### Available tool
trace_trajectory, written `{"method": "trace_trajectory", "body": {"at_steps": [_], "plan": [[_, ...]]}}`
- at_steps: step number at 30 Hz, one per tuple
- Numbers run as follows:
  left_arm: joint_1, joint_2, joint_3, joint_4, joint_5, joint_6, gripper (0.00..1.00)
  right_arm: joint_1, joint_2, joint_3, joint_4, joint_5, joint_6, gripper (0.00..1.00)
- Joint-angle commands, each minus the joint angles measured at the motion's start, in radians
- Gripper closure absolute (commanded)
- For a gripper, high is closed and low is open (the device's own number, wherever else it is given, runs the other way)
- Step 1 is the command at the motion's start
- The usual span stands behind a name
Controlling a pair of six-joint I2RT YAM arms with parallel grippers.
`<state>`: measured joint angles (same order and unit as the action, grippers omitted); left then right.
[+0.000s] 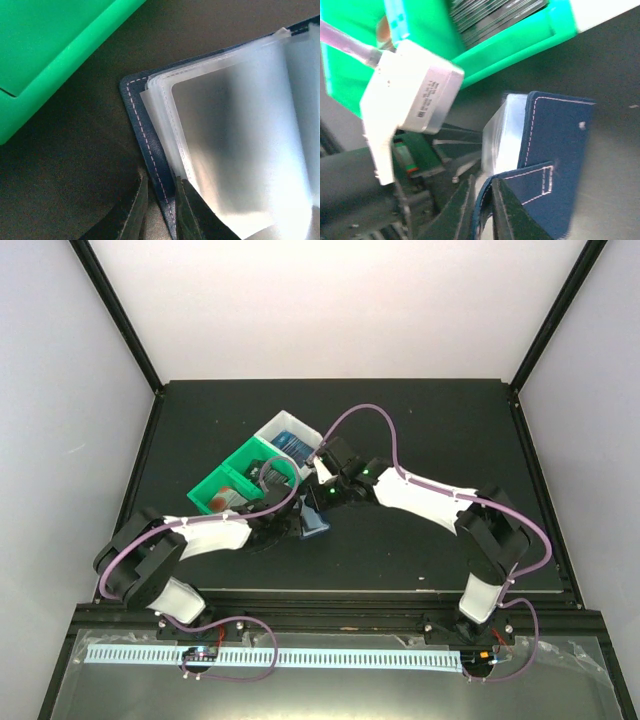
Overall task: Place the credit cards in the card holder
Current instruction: Close the card holder at the center of the board.
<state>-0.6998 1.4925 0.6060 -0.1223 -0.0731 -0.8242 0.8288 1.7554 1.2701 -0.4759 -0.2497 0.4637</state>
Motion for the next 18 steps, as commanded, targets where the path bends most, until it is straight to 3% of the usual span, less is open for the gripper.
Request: {"method": "trace_trajectory", "body": {"at_steps": [1, 8, 18], "plan": [[0.002, 0.016, -0.046, -0.051, 0.011, -0.026, 0.83, 0.003, 0.025, -0.023, 0.11, -0.193, 0.04, 0.82], [0.004, -0.112, -0.118, -0.023, -0.028, -0.048, 0.85, -0.019, -0.049, -0.111, 0.211, -0.24, 0.075, 0.6], [0.005, -0.198, -0.145, -0.055, -0.076, -0.058, 0.84, -0.038, -0.173, -0.2, 0.32, -0.225, 0.096, 0.58]]}}
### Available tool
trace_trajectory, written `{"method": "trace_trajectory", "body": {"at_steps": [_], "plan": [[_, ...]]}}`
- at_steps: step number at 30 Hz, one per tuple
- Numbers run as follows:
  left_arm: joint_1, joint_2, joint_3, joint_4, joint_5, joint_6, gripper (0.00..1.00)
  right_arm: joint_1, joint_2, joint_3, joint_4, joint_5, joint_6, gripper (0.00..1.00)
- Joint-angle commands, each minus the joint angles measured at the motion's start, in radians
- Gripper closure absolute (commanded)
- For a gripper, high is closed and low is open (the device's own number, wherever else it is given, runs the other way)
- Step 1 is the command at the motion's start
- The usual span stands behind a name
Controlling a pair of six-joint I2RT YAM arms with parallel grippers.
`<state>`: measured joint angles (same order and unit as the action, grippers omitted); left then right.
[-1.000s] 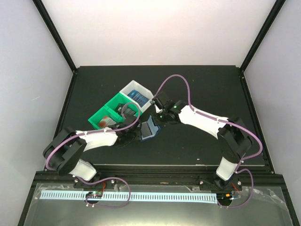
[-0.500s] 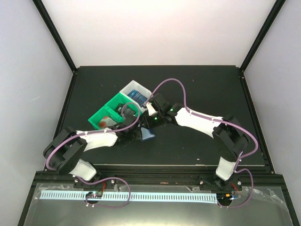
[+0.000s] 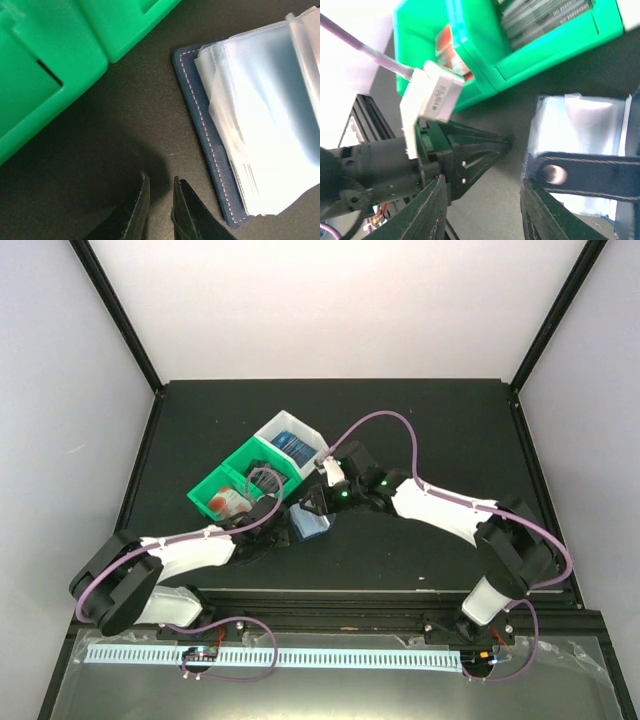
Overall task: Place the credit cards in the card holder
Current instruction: Close the card holder at the center of the board.
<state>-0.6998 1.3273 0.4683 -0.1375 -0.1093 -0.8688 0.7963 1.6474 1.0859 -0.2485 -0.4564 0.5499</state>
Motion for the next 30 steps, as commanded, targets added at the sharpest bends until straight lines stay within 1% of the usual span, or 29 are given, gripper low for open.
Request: {"method": "trace_trajectory", "body": {"at_steps": [1, 3, 4, 8, 11, 12, 14, 15, 17, 19, 21, 24, 30], "plan": [[0.004, -0.036, -0.009, -0.042, -0.042, -0.013, 0.84, -0.007, -0.078, -0.022, 0.102, -0.012, 0.009, 0.57], [0.004, -0.04, -0.012, -0.045, -0.046, -0.013, 0.84, -0.009, -0.111, -0.04, 0.106, 0.032, 0.005, 0.57], [0.003, -0.04, -0.013, -0.044, -0.046, -0.012, 0.84, -0.012, -0.127, -0.048, 0.098, 0.088, 0.005, 0.58], [0.004, -0.04, -0.019, -0.042, -0.04, -0.009, 0.83, -0.035, -0.171, -0.072, 0.026, 0.379, 0.006, 0.61], [0.004, -0.04, -0.017, -0.047, -0.038, -0.005, 0.82, -0.061, -0.15, -0.041, -0.092, 0.598, 0.036, 0.61], [0.004, -0.04, -0.016, -0.049, -0.038, -0.003, 0.82, -0.08, -0.135, -0.034, -0.124, 0.646, 0.048, 0.61], [0.003, -0.04, -0.013, -0.052, -0.035, -0.002, 0.81, -0.123, -0.099, -0.039, -0.144, 0.685, 0.049, 0.62], [0.004, -0.04, -0.013, -0.053, -0.034, -0.001, 0.81, -0.147, -0.071, -0.039, -0.141, 0.672, 0.035, 0.63], [0.004, -0.037, -0.011, -0.06, -0.033, 0.002, 0.8, -0.198, 0.0, -0.016, -0.163, 0.596, 0.001, 0.64], [0.005, -0.025, -0.003, -0.075, -0.037, 0.001, 0.8, -0.217, 0.068, 0.01, -0.173, 0.506, -0.032, 0.66], [0.006, -0.01, 0.005, -0.088, -0.041, 0.0, 0.8, -0.217, 0.109, 0.015, -0.15, 0.413, -0.066, 0.66], [0.006, 0.014, 0.015, -0.096, -0.039, -0.003, 0.8, -0.205, 0.133, 0.012, -0.099, 0.292, -0.101, 0.66], [0.007, 0.052, 0.03, -0.092, -0.031, 0.0, 0.8, -0.171, 0.136, 0.01, -0.051, 0.139, -0.139, 0.63]]}}
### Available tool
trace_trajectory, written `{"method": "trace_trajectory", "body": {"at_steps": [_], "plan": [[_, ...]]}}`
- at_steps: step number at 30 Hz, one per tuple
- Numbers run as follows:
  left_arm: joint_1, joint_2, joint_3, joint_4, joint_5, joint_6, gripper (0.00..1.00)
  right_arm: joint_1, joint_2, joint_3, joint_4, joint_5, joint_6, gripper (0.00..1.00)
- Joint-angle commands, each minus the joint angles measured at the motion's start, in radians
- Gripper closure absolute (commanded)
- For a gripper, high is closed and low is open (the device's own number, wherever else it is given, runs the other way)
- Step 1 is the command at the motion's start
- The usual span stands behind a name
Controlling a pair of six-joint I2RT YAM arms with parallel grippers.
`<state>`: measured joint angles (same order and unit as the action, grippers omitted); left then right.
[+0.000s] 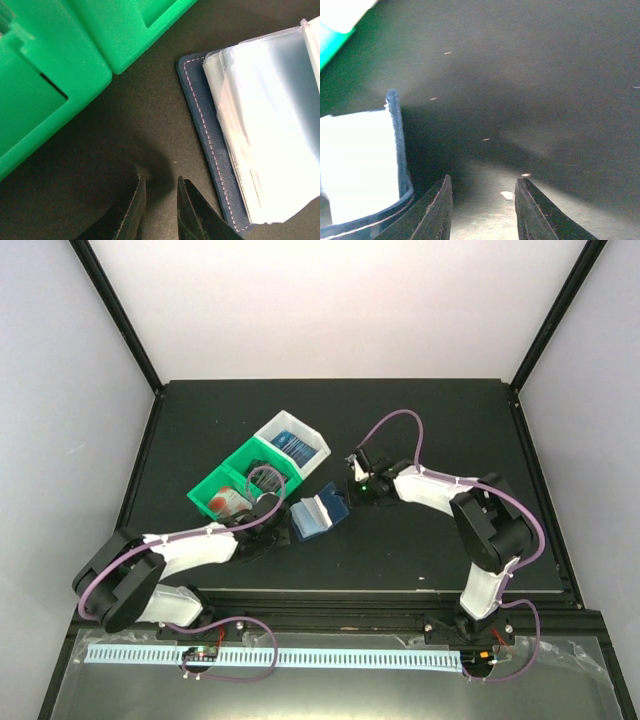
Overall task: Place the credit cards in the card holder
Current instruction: Close the card holder at the center of the board.
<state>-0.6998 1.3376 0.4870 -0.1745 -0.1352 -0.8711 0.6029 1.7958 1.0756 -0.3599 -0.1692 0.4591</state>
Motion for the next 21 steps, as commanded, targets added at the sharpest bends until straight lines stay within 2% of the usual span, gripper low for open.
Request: {"method": "trace_trajectory", "body": {"at_steps": [1, 9, 21], "plan": [[0.008, 0.047, 0.014, -0.057, -0.004, 0.004, 0.8, 0.028, -0.013, 0.018, 0.067, -0.172, -0.053, 0.62], [0.007, 0.066, 0.016, -0.055, -0.002, 0.002, 0.8, 0.067, -0.016, 0.001, 0.136, -0.352, -0.084, 0.59], [0.006, 0.1, 0.001, -0.021, 0.009, -0.009, 0.86, 0.134, 0.115, 0.079, 0.1, -0.317, -0.065, 0.52]]}}
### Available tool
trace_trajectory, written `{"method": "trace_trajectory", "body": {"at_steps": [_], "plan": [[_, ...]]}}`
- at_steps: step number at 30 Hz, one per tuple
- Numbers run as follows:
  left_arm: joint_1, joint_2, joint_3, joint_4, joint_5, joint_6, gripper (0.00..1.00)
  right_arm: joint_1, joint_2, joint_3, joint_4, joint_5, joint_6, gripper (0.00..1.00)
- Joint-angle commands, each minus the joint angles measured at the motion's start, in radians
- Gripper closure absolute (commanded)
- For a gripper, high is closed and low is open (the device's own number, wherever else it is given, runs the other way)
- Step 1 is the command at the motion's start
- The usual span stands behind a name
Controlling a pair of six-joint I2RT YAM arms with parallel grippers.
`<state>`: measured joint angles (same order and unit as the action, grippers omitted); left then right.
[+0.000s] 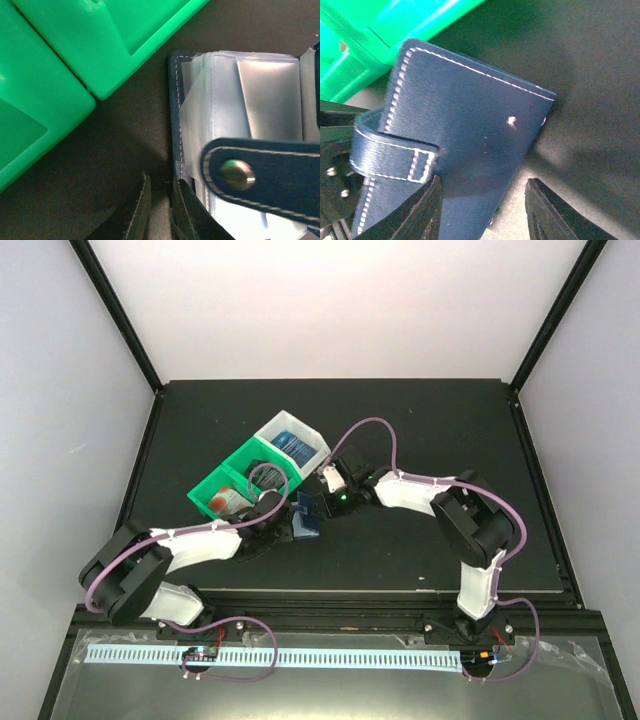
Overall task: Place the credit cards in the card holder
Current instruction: Close the card holder at the center of the board.
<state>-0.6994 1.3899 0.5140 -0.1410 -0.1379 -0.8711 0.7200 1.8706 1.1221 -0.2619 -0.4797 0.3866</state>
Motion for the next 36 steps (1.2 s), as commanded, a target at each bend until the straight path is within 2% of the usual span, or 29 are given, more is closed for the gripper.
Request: {"method": "trace_trajectory", "body": {"at_steps": [1, 10, 22, 29, 31, 36], "plan": [[0.007, 0.049, -0.027, -0.054, 0.011, -0.012, 0.86, 0.021, 0.051, 0.038, 0.002, -0.01, 0.017, 0.51], [0.007, 0.057, -0.05, -0.009, 0.028, -0.019, 0.86, 0.03, 0.133, 0.037, 0.027, -0.012, 0.148, 0.5], [0.006, 0.098, -0.062, 0.066, 0.098, 0.01, 0.89, 0.03, 0.145, -0.091, 0.402, -0.333, 0.357, 0.5], [0.007, 0.084, -0.079, 0.099, 0.112, 0.01, 0.89, 0.028, 0.112, -0.139, 0.5, -0.402, 0.417, 0.5], [0.008, 0.075, -0.085, 0.109, 0.117, 0.011, 0.89, 0.028, 0.096, -0.144, 0.48, -0.356, 0.396, 0.53], [0.007, 0.019, -0.112, 0.127, 0.118, 0.017, 0.85, 0.028, 0.03, -0.126, 0.393, -0.201, 0.304, 0.73]]}}
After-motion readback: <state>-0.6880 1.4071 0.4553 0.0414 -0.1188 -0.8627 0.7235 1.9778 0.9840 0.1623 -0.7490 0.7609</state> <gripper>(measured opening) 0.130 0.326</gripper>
